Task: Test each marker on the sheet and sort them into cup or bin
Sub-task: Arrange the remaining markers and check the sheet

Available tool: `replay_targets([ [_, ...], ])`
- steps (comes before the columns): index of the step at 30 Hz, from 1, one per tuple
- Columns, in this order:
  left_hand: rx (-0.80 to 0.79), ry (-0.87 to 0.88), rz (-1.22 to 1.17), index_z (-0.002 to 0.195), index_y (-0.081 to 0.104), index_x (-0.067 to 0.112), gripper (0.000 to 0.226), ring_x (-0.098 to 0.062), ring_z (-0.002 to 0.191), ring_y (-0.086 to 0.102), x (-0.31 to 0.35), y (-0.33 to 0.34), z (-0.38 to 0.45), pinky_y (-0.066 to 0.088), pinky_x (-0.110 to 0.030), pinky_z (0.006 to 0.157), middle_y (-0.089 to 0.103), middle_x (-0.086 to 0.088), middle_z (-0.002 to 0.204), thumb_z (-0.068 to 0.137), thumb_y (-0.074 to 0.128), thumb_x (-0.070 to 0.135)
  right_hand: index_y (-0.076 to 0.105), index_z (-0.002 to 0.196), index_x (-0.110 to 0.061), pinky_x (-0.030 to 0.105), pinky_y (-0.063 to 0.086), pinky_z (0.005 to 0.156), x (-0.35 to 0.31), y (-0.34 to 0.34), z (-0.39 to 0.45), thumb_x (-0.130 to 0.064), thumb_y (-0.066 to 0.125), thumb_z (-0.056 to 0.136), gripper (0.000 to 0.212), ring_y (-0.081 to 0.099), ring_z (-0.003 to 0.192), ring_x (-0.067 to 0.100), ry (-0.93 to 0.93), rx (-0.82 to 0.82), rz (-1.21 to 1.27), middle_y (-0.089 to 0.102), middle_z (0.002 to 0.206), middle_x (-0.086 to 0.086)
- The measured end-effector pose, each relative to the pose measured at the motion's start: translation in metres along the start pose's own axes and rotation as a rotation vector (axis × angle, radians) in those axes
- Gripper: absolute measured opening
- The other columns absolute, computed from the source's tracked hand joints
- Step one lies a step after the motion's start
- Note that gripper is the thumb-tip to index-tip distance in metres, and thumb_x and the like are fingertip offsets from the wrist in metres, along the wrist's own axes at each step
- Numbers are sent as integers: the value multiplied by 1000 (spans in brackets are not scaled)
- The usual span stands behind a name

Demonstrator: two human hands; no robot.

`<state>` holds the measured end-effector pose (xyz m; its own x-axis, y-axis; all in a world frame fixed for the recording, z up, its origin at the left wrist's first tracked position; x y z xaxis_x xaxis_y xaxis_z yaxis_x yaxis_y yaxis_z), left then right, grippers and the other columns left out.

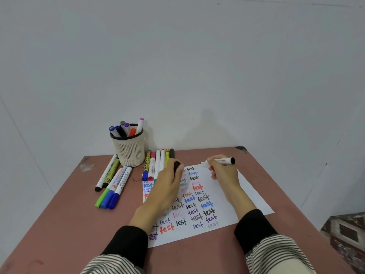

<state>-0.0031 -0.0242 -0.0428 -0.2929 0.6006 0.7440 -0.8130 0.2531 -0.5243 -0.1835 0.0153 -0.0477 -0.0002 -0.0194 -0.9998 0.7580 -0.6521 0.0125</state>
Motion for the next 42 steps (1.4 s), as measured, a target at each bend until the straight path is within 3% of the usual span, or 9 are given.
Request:
replay_targets([
  [5, 245, -123, -151, 101, 50, 19, 22, -1, 66, 46, -12, -13, 7, 38, -14, 60, 55, -1, 82, 105, 34, 33, 71, 92, -11, 21, 47, 59, -5, 7, 0, -16, 68, 88, 7, 59, 66, 10, -60, -72, -65, 69, 82, 5],
  [9, 291, -165, -196, 95, 50, 29, 17, -12, 68, 50, -28, -17, 13, 45, -39, 66, 56, -5, 77, 103, 37, 37, 73, 88, -19, 19, 47, 62, -6, 14, 4, -17, 74, 83, 5, 64, 74, 8, -121, -120, -149, 72, 84, -4],
  [12, 300, -177, -182, 94, 49, 29, 18, -14, 69, 51, -31, -16, 15, 48, -41, 68, 57, -10, 78, 103, 37, 38, 71, 83, -18, 18, 47, 64, -4, 17, 9, -21, 73, 86, 4, 66, 79, 9, -145, -106, -198, 72, 83, -3],
  [16, 297, -176, -174, 91, 48, 30, 17, -15, 67, 52, -30, -14, 14, 47, -36, 64, 58, -9, 77, 104, 37, 35, 69, 78, -8, 10, 39, 53, -4, 20, 14, -28, 63, 93, 25, 61, 66, 4, -159, -93, -309, 67, 73, -2],
  [20, 288, -185, -148, 91, 48, 30, 17, -17, 65, 52, -29, -14, 15, 49, -41, 63, 60, -16, 78, 103, 37, 36, 62, 67, -5, 20, 38, 50, -3, 20, 15, -23, 60, 94, 32, 52, 54, 13, -165, -87, -344, 59, 62, 5],
  [24, 284, -189, -135, 93, 48, 29, 17, -19, 64, 51, -29, -14, 15, 49, -46, 64, 61, -21, 81, 103, 37, 37, 63, 74, 3, 22, 42, 53, -3, 22, 13, -24, 60, 94, 34, 55, 56, 12, -179, -114, -379, 63, 67, 10],
  [29, 277, -189, -121, 92, 47, 30, 17, -18, 65, 52, -28, -15, 15, 49, -42, 64, 62, -18, 81, 103, 37, 37, 43, 59, -12, 17, 32, 39, -3, 20, 14, -15, 58, 91, 35, 42, 36, 2, -160, -102, -345, 48, 51, -1],
  [37, 275, -190, -122, 94, 49, 27, 18, -18, 64, 52, -28, -15, 13, 49, -44, 65, 61, -18, 80, 103, 37, 37, 60, 74, 1, 27, 44, 55, -3, 21, 13, -22, 62, 93, 30, 58, 60, 15, -154, -110, -346, 60, 66, 7],
  [42, 283, -195, -128, 93, 49, 26, 19, -18, 65, 51, -28, -15, 14, 49, -46, 67, 61, -18, 80, 103, 38, 37, 56, 66, -8, 20, 40, 48, -2, 18, 15, -19, 61, 92, 28, 52, 52, 12, -152, -36, -332, 56, 61, 3],
])
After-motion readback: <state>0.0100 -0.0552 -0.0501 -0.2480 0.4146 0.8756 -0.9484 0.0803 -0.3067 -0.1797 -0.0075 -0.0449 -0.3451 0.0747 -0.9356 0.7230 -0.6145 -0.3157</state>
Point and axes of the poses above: each hand's wrist, its own z-axis towards the middle knuckle, its own y-axis out of the palm, x = y × z, the point moved 2 cm from there along z, towards the middle knuckle
